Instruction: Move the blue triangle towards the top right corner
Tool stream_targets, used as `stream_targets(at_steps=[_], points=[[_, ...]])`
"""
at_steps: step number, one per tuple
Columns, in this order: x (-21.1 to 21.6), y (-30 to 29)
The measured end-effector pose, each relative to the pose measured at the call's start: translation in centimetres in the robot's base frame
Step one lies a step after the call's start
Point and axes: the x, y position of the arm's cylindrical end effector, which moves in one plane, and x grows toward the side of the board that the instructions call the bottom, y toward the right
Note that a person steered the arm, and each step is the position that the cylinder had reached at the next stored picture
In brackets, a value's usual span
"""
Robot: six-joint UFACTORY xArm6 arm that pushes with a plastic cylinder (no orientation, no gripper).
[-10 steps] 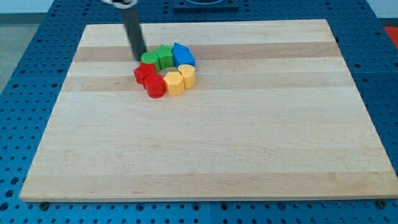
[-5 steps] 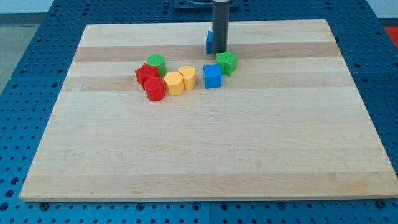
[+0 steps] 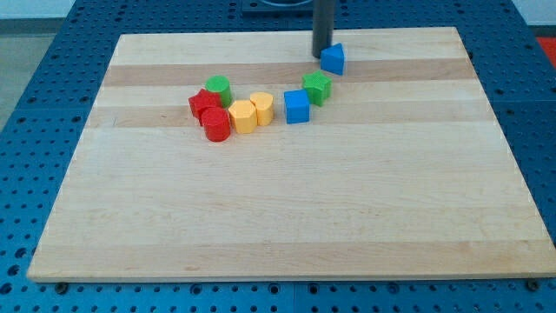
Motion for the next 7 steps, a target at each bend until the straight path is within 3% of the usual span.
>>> stream_targets(at_steps=[1, 2, 4, 7], points=[[0.4, 2.5], [3.8, 1.3], [3.3, -5.1], [10.5, -3.5]])
